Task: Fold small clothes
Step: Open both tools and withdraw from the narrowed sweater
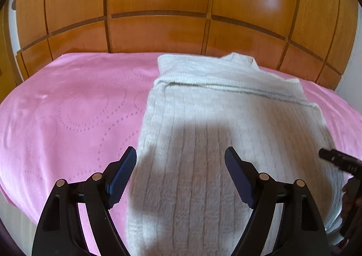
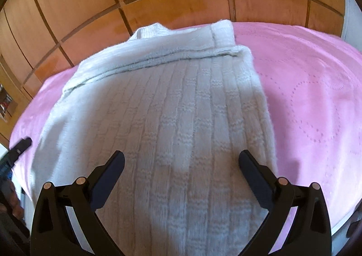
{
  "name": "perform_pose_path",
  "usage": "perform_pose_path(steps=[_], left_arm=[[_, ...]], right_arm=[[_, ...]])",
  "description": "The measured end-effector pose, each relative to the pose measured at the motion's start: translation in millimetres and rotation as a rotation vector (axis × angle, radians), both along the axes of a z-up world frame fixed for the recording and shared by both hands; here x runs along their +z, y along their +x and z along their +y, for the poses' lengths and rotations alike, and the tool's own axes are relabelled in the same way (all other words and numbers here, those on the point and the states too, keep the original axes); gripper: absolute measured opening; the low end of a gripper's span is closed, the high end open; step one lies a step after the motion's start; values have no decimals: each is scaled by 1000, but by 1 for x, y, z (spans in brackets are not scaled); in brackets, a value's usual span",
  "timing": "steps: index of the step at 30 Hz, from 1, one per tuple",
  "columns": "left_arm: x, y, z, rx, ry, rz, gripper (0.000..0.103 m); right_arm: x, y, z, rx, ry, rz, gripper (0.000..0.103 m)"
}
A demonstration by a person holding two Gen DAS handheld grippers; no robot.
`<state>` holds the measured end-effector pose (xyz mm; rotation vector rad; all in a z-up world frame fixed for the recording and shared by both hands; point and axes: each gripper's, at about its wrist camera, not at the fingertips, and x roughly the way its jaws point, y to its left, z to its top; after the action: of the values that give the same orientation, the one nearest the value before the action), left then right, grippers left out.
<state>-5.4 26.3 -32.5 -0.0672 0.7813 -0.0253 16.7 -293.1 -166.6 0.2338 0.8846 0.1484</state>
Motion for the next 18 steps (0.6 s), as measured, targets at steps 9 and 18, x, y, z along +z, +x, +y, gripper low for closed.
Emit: perform_pose_path(steps=[9,18], left_arm=[[-11,-9,13,19,13,20,79],[-23,-14,24,27,4,72,79]], right_arm=[[1,-16,-28,-77,3,32,101],[-13,-36,-46,-77,43,98,101]])
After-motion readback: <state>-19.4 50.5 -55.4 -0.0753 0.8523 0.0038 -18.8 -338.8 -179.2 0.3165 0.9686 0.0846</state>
